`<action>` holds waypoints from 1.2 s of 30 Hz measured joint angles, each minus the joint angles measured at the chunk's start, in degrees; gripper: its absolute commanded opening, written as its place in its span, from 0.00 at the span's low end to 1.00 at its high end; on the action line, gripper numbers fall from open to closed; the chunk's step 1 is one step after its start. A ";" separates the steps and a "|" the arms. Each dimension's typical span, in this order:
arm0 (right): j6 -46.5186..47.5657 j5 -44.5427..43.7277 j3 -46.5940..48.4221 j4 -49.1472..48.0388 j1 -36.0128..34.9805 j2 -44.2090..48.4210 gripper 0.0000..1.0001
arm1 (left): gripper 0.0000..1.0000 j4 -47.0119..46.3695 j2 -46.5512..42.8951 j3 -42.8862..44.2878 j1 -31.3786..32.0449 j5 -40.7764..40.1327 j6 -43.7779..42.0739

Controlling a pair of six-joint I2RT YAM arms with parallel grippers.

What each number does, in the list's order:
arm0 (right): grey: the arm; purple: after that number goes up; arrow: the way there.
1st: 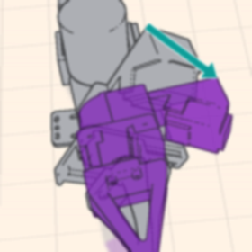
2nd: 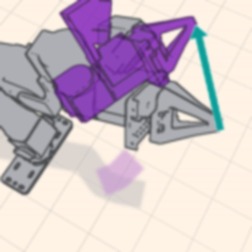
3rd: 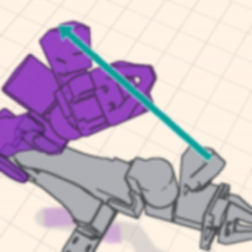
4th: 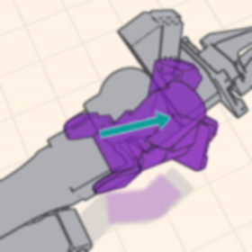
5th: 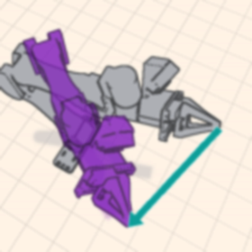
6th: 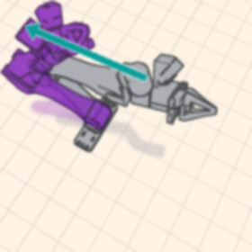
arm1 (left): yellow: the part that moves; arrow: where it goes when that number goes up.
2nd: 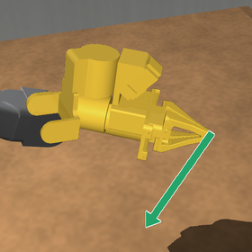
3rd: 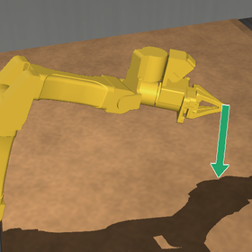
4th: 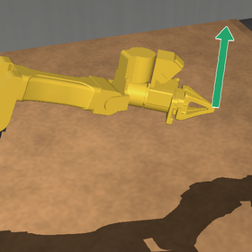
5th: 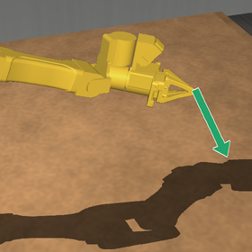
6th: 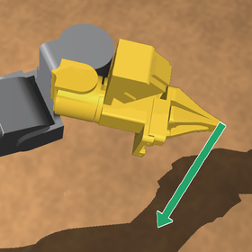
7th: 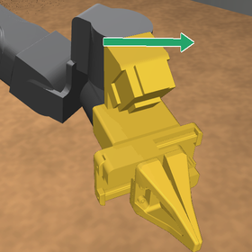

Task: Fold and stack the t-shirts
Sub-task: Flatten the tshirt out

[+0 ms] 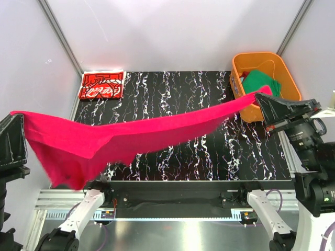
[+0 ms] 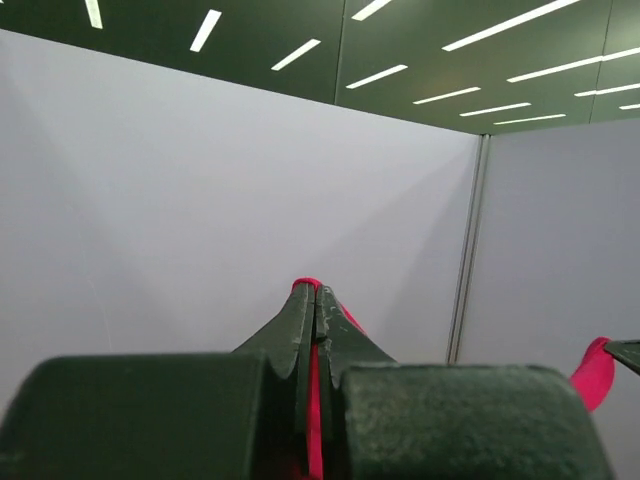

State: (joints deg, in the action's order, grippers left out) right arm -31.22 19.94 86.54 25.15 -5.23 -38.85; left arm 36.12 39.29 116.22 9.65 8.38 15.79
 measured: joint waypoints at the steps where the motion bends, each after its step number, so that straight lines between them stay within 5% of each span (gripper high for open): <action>1: -0.33 0.17 0.13 -0.46 -0.02 0.24 0.00 | 0.00 -0.74 0.00 -0.22 0.02 0.02 -0.15; 10: -2.03 -0.50 -7.43 -7.93 0.00 -8.81 0.00 | 0.00 -8.98 6.23 -16.48 0.04 -0.07 -1.27; 20: -1.49 -4.94 -18.53 -25.75 0.00 -44.11 0.00 | 0.00 -20.37 41.99 -33.18 -0.98 -0.09 -1.18; 30: -0.02 -7.98 -10.71 -35.69 -0.02 -71.89 0.00 | 0.00 -25.03 77.81 -27.47 -6.14 5.16 2.97; 36: 2.64 -9.01 -4.39 -36.00 -0.02 -76.76 0.00 | 0.00 -25.03 83.84 -22.01 -7.82 7.91 4.92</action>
State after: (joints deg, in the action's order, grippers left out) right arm -28.58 10.94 82.15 -10.85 -5.26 -115.61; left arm 11.09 123.13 94.21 1.83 16.29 20.71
